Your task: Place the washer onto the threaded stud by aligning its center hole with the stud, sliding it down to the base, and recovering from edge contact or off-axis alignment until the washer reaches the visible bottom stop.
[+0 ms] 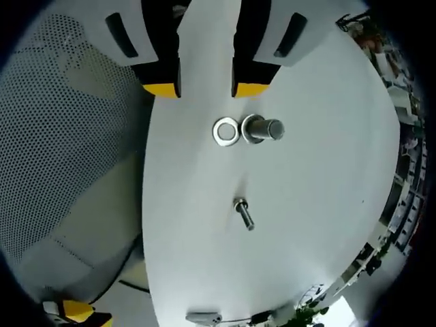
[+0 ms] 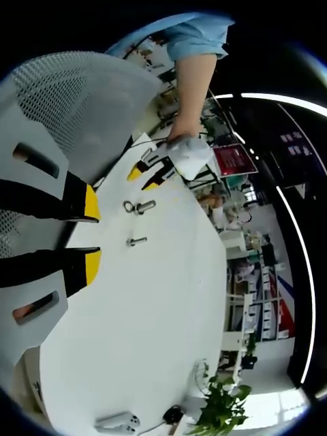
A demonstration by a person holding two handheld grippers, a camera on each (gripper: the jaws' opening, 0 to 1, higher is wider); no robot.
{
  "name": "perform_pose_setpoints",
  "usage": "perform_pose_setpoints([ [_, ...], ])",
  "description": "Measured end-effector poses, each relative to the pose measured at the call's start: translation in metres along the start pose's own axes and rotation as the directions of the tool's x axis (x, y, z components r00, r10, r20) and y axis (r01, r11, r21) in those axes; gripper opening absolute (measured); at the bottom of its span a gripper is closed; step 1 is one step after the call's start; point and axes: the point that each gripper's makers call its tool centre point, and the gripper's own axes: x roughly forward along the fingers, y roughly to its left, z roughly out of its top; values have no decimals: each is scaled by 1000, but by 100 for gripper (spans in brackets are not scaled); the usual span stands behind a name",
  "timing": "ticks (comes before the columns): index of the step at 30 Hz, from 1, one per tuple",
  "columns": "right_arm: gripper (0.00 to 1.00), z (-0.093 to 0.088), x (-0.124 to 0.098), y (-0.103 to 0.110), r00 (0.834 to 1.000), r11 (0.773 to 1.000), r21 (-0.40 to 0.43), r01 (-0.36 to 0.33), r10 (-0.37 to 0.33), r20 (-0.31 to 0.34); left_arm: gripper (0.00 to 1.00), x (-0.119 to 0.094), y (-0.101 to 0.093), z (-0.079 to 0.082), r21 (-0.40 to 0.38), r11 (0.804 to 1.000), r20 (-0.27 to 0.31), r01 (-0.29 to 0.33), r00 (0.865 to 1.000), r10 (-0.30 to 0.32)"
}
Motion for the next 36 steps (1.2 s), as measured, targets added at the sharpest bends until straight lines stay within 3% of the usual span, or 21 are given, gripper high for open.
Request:
perform_pose_setpoints([
  [18,17,2,0,-1,1000,1000,6,7,-7,13,30,26,9,10,-37,999,-1,38,999,-38],
  [30,18,2,-1,-4,999,999,33,26,-27,22,32,39,10,20,-14,998,-6,55,998,-55],
  [34,18,2,-1,-5,999,999,25,32,-33,25,33,43,10,20,1,998,-24,57,998,-57],
  [36,18,2,-1,-5,999,999,27,34,-35,29,32,44,14,16,31,999,-60,34,998,-32],
])
